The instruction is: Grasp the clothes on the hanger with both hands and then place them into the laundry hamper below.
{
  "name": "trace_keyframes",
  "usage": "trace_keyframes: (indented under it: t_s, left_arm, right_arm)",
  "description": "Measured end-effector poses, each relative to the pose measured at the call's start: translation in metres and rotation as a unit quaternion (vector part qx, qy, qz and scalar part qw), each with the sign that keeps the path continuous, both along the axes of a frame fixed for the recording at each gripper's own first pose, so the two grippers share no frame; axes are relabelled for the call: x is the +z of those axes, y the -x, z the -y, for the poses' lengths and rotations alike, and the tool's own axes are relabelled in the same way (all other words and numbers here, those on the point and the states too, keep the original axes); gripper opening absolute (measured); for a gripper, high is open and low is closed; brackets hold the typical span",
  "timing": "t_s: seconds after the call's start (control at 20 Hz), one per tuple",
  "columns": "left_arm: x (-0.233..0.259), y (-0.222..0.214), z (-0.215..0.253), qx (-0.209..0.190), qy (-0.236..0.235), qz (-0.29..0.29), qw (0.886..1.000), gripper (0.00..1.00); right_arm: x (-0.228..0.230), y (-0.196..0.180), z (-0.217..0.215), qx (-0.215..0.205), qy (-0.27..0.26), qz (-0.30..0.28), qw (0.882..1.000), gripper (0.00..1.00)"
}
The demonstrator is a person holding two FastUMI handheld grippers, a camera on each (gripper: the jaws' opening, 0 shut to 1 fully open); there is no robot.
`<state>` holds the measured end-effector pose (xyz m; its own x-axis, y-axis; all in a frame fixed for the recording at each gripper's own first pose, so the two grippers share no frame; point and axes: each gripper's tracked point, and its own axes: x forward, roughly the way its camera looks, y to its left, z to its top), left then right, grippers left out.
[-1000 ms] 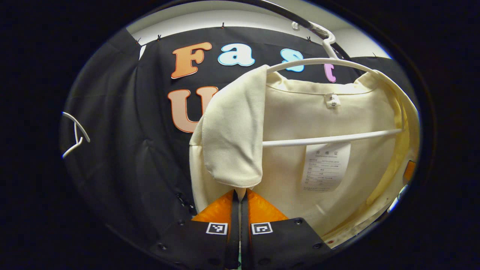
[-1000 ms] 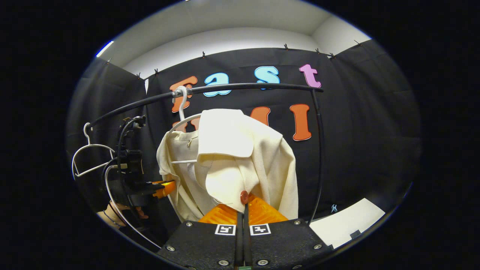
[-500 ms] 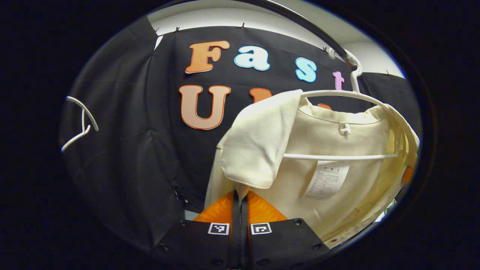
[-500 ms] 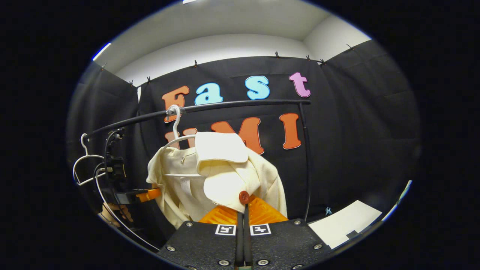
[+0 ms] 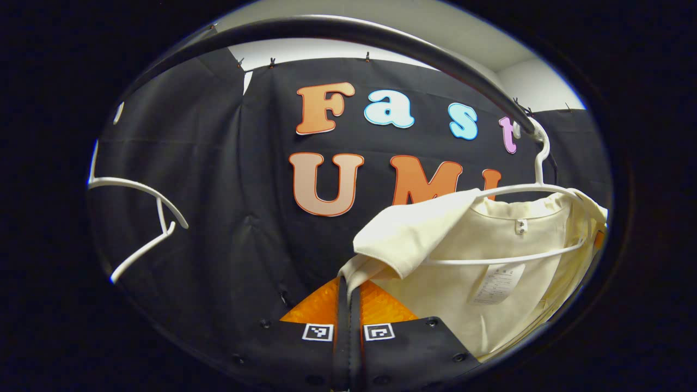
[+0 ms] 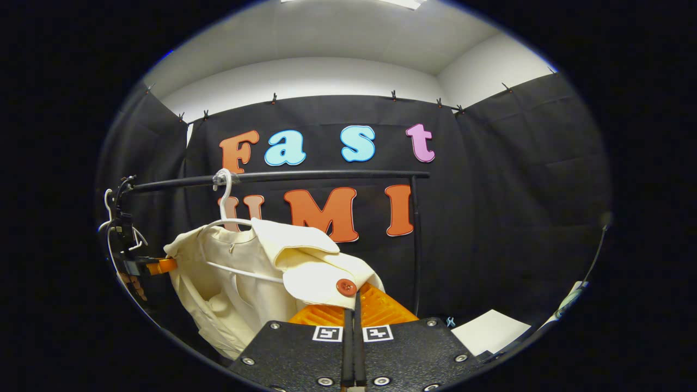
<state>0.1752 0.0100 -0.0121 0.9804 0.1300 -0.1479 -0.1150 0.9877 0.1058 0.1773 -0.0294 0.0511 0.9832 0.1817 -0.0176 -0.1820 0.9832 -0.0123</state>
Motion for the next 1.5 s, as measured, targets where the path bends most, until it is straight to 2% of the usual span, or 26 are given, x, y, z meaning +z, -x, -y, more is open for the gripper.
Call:
trace_keyframes:
  t_s: [0.15,0.35,0.5,0.7,1.25,1.5]
  left_arm:
    - [0.022,0.002,-0.026,0.033,-0.01,0.031,0.999,0.07]
    - [0.038,-0.005,-0.042,0.044,0.0,0.053,0.998,0.06]
    - [0.048,-0.008,-0.049,0.042,-0.013,0.063,0.997,0.06]
    - [0.05,-0.007,-0.054,0.045,-0.006,0.065,0.997,0.06]
    - [0.003,-0.024,-0.064,0.06,-0.004,0.022,0.998,0.06]
    - [-0.031,-0.014,-0.06,0.065,-0.015,-0.004,0.998,0.06]
  right_arm:
    - [0.019,-0.009,0.014,-0.009,0.001,0.015,1.0,0.0]
    - [0.028,-0.027,0.026,-0.011,0.006,0.02,1.0,0.0]
    - [0.018,-0.036,0.028,-0.005,-0.007,0.006,1.0,0.0]
    - [-0.001,-0.045,0.025,0.005,-0.003,-0.007,1.0,0.0]
    - [-0.06,-0.068,0.034,0.016,-0.026,-0.055,0.998,0.0]
    - [-0.099,-0.07,0.037,0.006,-0.03,-0.079,0.996,0.0]
